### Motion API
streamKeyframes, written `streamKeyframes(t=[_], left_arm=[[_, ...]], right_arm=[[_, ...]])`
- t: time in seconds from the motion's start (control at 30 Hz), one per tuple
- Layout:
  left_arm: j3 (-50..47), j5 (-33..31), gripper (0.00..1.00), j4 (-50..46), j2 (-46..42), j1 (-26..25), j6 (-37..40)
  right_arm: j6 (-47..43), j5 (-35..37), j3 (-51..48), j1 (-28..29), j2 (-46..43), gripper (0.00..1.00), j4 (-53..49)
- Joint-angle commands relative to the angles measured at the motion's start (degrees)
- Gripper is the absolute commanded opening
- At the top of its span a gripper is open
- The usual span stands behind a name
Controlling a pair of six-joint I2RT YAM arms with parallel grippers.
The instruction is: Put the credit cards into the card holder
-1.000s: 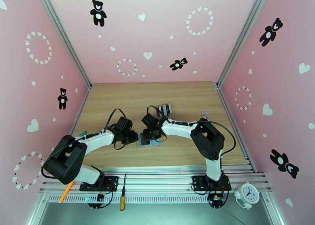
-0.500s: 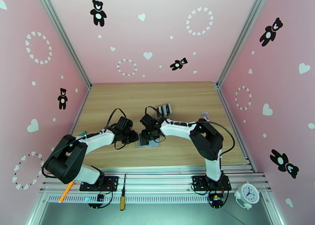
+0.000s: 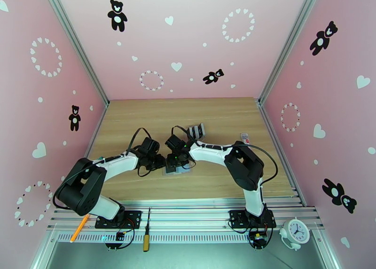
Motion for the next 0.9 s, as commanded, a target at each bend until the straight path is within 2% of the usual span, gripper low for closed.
streamKeyframes(t=[0.0, 0.87], left_arm=[[2.57, -0.57, 0.27, 1.27, 1.82, 0.22, 1.3], [6.63, -0.92, 0.27, -0.01, 3.38, 1.48, 2.75]], right_arm=[[-0.04, -0.97, 2.64, 0.59, 1.62, 0.36, 0.06], [-1.7, -0.51, 6.14, -2.6, 2.91, 0.36, -0.91]])
